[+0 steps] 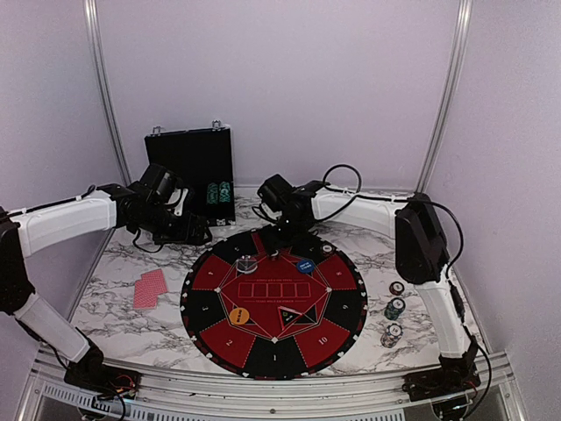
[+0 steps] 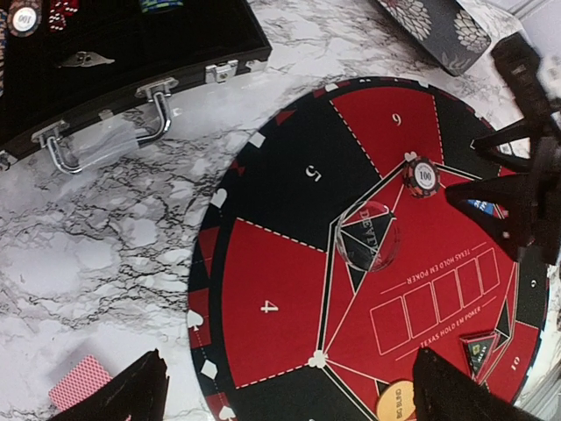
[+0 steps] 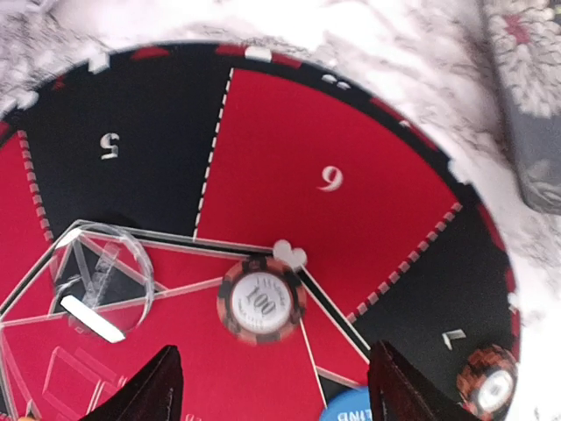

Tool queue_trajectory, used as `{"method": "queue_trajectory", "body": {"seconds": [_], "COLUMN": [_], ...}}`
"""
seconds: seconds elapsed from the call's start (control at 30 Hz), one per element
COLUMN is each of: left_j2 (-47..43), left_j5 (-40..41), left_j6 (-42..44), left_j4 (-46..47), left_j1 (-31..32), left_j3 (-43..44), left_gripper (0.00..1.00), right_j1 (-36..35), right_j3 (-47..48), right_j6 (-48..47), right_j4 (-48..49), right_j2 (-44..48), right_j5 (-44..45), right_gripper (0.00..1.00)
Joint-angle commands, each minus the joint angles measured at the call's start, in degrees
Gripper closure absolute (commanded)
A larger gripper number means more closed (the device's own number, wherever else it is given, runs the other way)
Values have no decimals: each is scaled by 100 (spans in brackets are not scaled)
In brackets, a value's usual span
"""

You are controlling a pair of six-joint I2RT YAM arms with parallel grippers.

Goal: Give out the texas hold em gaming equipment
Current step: Place the poker chips pile in the dealer area, then move the poker chips pile to the dealer area.

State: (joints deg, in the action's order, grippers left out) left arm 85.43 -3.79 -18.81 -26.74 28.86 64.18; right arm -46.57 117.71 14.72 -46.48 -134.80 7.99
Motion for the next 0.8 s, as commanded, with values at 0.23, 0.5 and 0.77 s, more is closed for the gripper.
{"method": "queue_trajectory", "body": {"seconds": [0.23, 0.5, 0.77], "left_j2": [1424, 3035, 4281], "left_j5": [691, 972, 1013], "left_j6": [86, 323, 554], "left_j4": [-424, -924, -1431], "left_j1": [894, 1314, 1488], "left_j3": [1353, 2980, 4577], "left_gripper": [1, 1, 2], "right_j1": [468, 620, 622], "right_j3": [-2639, -4126, -4803], "right_j6": [111, 189, 358], "right_j4": [1575, 2043, 1978], "right_j2": [3144, 4990, 5760], "right_j5": [420, 968, 1200], "right_gripper": [29, 29, 29]}}
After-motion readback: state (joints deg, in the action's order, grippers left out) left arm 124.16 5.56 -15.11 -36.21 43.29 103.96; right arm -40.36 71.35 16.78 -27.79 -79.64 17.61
